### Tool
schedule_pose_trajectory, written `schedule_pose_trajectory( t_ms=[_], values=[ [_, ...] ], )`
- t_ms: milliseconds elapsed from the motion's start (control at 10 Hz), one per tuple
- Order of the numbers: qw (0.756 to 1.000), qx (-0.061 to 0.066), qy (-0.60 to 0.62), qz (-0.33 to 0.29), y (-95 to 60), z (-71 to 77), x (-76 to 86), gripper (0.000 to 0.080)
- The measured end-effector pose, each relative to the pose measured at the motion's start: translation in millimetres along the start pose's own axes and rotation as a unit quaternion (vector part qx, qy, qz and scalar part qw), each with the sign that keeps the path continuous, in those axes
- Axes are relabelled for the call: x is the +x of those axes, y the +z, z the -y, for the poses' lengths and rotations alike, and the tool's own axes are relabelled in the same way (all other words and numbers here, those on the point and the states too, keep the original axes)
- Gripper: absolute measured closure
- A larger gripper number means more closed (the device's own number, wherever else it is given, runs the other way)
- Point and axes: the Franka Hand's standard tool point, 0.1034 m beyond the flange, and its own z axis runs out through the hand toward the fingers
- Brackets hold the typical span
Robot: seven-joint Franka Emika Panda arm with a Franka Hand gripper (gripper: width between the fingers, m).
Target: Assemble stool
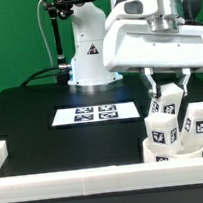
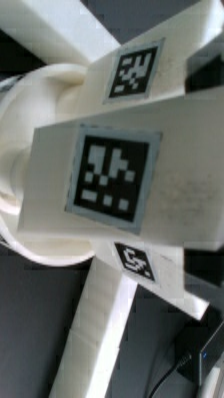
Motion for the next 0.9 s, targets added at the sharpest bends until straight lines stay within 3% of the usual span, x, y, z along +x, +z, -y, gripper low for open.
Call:
schedule_pose_trajectory(
  t_ms=[900],
  values=[
    [1.000,-0.008,-0.002,-0.029,0.3,-1.7,0.9,0.0472]
  ],
)
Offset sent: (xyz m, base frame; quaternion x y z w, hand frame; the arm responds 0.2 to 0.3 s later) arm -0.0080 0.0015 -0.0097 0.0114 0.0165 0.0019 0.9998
